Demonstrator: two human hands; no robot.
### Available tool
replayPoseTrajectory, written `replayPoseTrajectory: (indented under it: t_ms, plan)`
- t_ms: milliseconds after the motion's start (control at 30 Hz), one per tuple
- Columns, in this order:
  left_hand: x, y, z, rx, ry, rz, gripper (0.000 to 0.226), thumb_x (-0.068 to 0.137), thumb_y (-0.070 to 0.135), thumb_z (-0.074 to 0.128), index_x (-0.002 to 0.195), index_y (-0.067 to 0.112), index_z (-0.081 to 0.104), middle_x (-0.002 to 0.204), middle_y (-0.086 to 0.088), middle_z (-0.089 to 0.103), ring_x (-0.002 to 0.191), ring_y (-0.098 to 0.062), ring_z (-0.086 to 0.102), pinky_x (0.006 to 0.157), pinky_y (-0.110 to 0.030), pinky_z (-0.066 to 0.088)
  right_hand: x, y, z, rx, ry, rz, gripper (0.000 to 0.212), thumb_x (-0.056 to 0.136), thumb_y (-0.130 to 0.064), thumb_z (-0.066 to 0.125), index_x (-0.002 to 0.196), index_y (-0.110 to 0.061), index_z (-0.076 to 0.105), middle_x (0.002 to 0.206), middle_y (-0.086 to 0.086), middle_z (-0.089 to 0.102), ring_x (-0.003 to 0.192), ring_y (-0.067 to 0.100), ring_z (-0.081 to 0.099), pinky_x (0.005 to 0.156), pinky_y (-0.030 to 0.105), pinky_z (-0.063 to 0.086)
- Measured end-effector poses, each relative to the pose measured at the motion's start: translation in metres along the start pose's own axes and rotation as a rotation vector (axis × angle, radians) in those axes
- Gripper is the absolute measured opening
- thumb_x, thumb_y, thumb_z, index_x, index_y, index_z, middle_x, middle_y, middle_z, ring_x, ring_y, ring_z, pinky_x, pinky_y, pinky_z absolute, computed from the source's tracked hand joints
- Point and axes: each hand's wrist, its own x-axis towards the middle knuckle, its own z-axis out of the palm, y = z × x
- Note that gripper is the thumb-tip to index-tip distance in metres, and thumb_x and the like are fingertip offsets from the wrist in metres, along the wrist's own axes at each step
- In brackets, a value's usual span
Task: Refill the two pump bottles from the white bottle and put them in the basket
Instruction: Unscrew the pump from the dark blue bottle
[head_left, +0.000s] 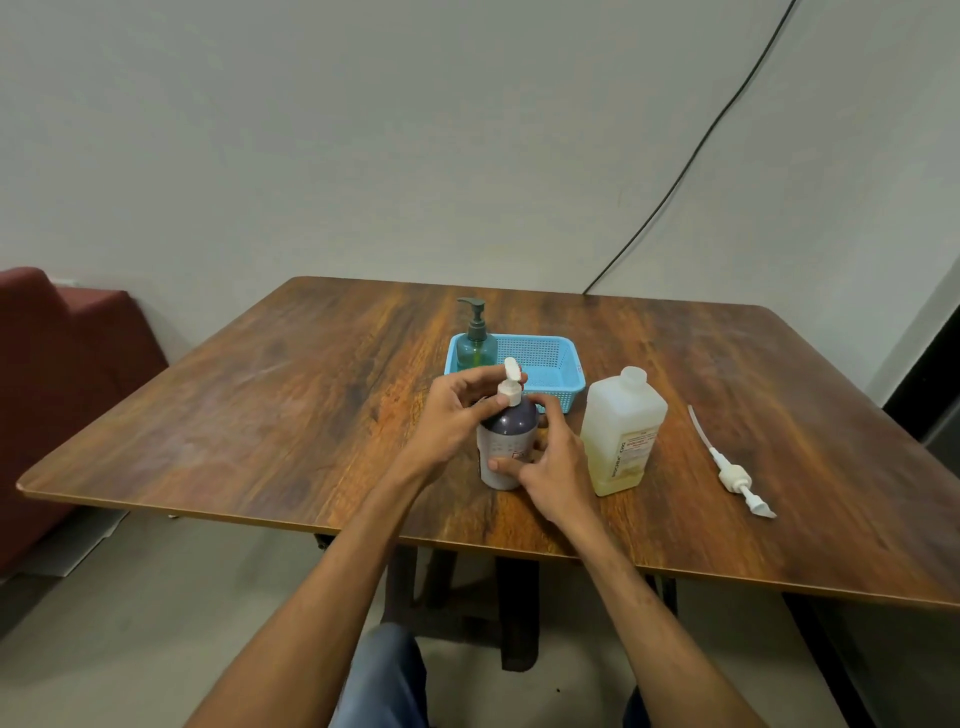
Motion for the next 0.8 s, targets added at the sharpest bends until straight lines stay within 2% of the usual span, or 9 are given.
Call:
replayPoseTrajectory:
  t_ms: [67,167,233,300,400,500,567,700,800]
  plan:
    - [0.004,0.001,0.004,0.074,0.096,0.024,0.038,0.082,0.005,0.078,0.118,0.0,0.068,0.114,-0.008,0.074,0.106,-0.018,0.071,0.093,-0.042,0.059,0.0,0.0,-0.001,0.002,0.003,-0.001,0.091,0.066,-0.028,0.092,0.138,-0.04,0.038,0.139,-0.012,0.053,0.127,0.014,0.054,0.099,0.047,0.054]
    - [0.003,0.005,0.015,0.098,0.118,0.044,0.042,0.08,0.016,0.083,0.119,0.008,0.068,0.104,0.004,0.073,0.097,-0.007,0.07,0.081,-0.025,0.057,-0.001,-0.002,0.0,-0.004,0.007,-0.002,0.09,0.069,-0.025,0.091,0.138,-0.042,0.035,0.141,-0.011,0.052,0.129,0.015,0.053,0.102,0.048,0.053]
    - [0.001,0.006,0.018,0.073,0.047,0.02,0.043,0.088,0.021,0.075,0.129,0.014,0.063,0.119,0.006,0.071,0.11,-0.005,0.067,0.086,-0.022,0.056,-0.001,-0.004,0.0,-0.008,0.011,-0.002,0.091,0.07,-0.025,0.09,0.139,-0.043,0.033,0.142,-0.011,0.051,0.13,0.017,0.053,0.103,0.048,0.052]
    - [-0.001,0.002,0.017,0.033,-0.011,0.007,0.039,0.095,0.016,0.065,0.134,0.012,0.06,0.129,0.002,0.068,0.12,-0.009,0.064,0.094,-0.025,0.055,0.0,-0.003,0.0,-0.007,0.013,-0.001,0.092,0.069,-0.026,0.091,0.14,-0.04,0.035,0.141,-0.01,0.053,0.13,0.016,0.053,0.102,0.048,0.052]
    - [-0.001,-0.002,0.014,0.02,0.055,0.022,0.035,0.094,0.004,0.065,0.129,0.003,0.063,0.125,-0.005,0.071,0.118,-0.016,0.066,0.098,-0.037,0.056,0.0,-0.002,-0.001,-0.004,0.011,-0.009,0.088,0.066,-0.025,0.092,0.136,-0.039,0.04,0.138,-0.011,0.055,0.126,0.014,0.055,0.099,0.047,0.054]
    - [0.003,0.001,0.019,0.082,0.179,0.044,0.034,0.081,0.007,0.08,0.112,0.001,0.07,0.114,-0.006,0.075,0.107,-0.017,0.072,0.09,-0.045,0.06,-0.001,-0.003,-0.002,0.006,0.01,-0.009,0.087,0.067,-0.024,0.091,0.135,-0.04,0.039,0.138,-0.012,0.053,0.126,0.013,0.054,0.1,0.046,0.053]
    - [0.006,0.001,0.025,0.13,0.227,0.069,0.036,0.075,0.015,0.087,0.105,0.003,0.07,0.11,-0.002,0.075,0.103,-0.014,0.072,0.084,-0.043,0.062,-0.002,-0.005,-0.002,0.008,0.007,0.001,0.089,0.07,-0.024,0.09,0.137,-0.042,0.035,0.139,-0.011,0.053,0.127,0.014,0.054,0.101,0.046,0.053]
    - [0.001,0.007,0.027,0.117,0.117,0.016,0.042,0.085,0.025,0.079,0.123,0.014,0.064,0.117,0.01,0.071,0.108,-0.003,0.068,0.082,-0.024,0.058,-0.002,-0.005,-0.002,-0.002,0.003,0.018,0.094,0.072,-0.024,0.089,0.141,-0.045,0.029,0.141,-0.008,0.052,0.128,0.018,0.054,0.1,0.049,0.054]
    - [-0.005,0.0,0.016,0.053,0.052,0.013,0.038,0.092,0.015,0.07,0.128,0.012,0.063,0.124,0.005,0.07,0.117,-0.008,0.066,0.093,-0.029,0.056,-0.002,-0.001,-0.001,0.011,-0.006,0.017,0.092,0.07,-0.026,0.09,0.141,-0.043,0.034,0.141,-0.012,0.053,0.13,0.014,0.053,0.1,0.048,0.053]
